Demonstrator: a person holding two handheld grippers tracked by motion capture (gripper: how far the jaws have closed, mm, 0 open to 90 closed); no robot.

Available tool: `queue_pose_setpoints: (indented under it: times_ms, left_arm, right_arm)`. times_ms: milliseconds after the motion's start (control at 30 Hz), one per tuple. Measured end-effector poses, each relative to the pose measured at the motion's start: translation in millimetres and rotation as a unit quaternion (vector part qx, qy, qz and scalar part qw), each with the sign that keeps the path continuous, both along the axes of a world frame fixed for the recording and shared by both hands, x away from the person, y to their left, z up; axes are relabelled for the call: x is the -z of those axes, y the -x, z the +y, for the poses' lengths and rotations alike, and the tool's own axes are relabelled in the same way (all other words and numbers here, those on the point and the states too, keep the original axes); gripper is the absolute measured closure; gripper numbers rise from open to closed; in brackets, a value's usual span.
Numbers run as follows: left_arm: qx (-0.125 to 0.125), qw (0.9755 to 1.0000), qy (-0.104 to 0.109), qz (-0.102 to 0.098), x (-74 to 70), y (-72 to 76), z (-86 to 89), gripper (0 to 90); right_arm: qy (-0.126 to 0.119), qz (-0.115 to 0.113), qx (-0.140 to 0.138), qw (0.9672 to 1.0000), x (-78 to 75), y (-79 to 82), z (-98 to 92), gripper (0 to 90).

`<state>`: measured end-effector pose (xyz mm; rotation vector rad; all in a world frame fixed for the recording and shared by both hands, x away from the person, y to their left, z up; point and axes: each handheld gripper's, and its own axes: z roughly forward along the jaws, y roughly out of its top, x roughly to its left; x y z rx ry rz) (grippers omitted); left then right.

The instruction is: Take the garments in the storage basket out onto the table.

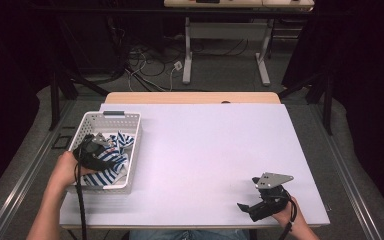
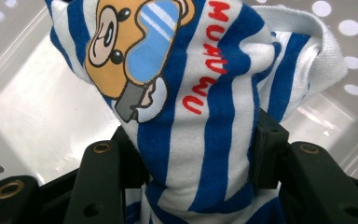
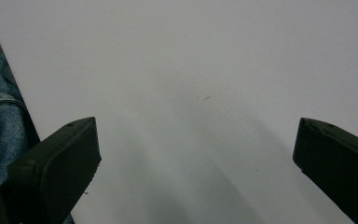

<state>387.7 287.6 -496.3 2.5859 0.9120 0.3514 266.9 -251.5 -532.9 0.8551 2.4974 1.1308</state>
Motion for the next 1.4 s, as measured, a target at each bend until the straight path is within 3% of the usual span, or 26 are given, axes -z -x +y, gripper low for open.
queue_pose_setpoints:
  times_ms: [367, 733, 967, 1400]
  left_arm:
    - [0.016, 0.9996, 0.017, -0.015, -0.3, 0.9, 2.5, 50.6]
    - [0.030, 0.9984, 0.036, -0.033, -10.8, -1.8, 11.2, 50.6]
    - [0.048, 0.9970, 0.039, -0.047, -13.3, -4.4, 13.5, 50.6]
    - [0.069, 0.9955, 0.040, -0.050, -23.5, -13.9, 19.2, 50.6]
  right_arm:
    - [0.002, 0.001, -0.001, 1.0000, 0.3, -1.1, 0.0, 0.3]
    - [0.004, 0.001, 0.000, 1.0000, -0.4, -0.5, 0.3, 0.3]
    - [0.003, 0.002, 0.000, 1.0000, 0.1, -0.6, 0.3, 0.3]
    - [0.003, 0.001, 0.001, 1.0000, 0.3, -1.0, -0.5, 0.4]
